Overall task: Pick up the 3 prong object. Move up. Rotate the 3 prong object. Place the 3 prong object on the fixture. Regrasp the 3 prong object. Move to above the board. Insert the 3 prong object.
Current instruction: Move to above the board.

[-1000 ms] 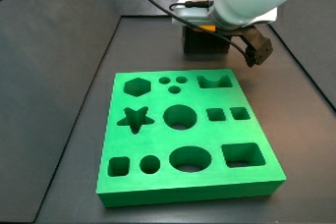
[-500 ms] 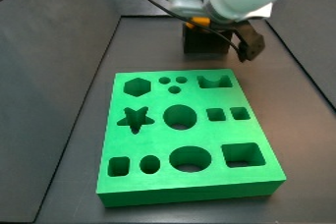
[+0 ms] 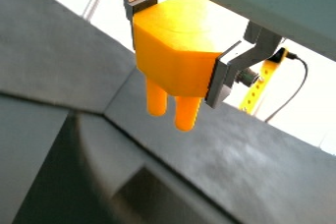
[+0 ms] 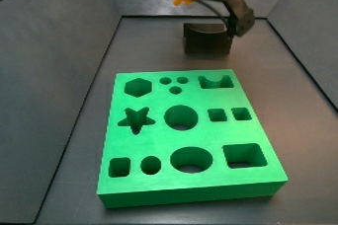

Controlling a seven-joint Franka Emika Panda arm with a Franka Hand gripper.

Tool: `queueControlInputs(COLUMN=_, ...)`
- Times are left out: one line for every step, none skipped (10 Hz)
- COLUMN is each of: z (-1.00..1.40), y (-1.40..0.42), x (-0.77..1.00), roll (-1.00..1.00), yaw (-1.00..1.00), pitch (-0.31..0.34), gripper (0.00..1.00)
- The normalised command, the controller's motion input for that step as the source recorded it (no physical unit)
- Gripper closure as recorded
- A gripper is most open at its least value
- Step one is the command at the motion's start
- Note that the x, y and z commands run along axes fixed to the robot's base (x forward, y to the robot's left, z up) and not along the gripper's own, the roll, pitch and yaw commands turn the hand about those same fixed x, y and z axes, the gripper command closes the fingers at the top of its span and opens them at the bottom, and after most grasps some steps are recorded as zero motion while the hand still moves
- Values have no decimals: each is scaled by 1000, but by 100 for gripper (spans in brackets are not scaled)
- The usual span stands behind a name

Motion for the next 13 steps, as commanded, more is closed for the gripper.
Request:
queueControlInputs(z=1000, y=131, x=-298, roll=-50, yaw=224, pitch=-27, gripper=100)
queueControlInputs(z=1000, y=121, x=-282, roll=-45, yaw=182, pitch=-98, gripper=100)
queueControlInputs(z=1000, y=109, x=-263, roll=-40, yaw=125, pitch=-145, gripper=100)
queueControlInputs(z=1000, y=103, x=-255, roll=-39, yaw=93, pitch=-158, gripper=100)
queueControlInputs(z=1000, y=89, x=-231, roll=-43, yaw=29, pitch=-179, gripper=100)
queueControlInputs(z=1000, y=79, x=-216, roll=-50, yaw=-20, pitch=-183, gripper=100)
queueControlInputs(z=1000, y=72, x=-203, roll=-70, yaw=-72, pitch=-171, gripper=100)
queueControlInputs(z=934, y=64, x=-183, roll=-83, yaw=-102, pitch=-159, gripper=100)
queueControlInputs(z=762, y=50, x=-147, roll=-97, yaw=-123, pitch=-141, gripper=100)
queueControlInputs(z=589, y=40, x=-114, roll=-109, yaw=-137, pitch=-117, gripper=100)
queueControlInputs(z=349, y=24, x=-83, roll=-120, yaw=-149, pitch=-78, gripper=100)
queueControlInputs(z=256, y=-1000, x=-67, roll=-1000, yaw=-81, pitch=-153, gripper=100)
queueControlInputs(z=221, y=-1000, x=-65, roll=-1000, yaw=-81, pitch=-147, gripper=100)
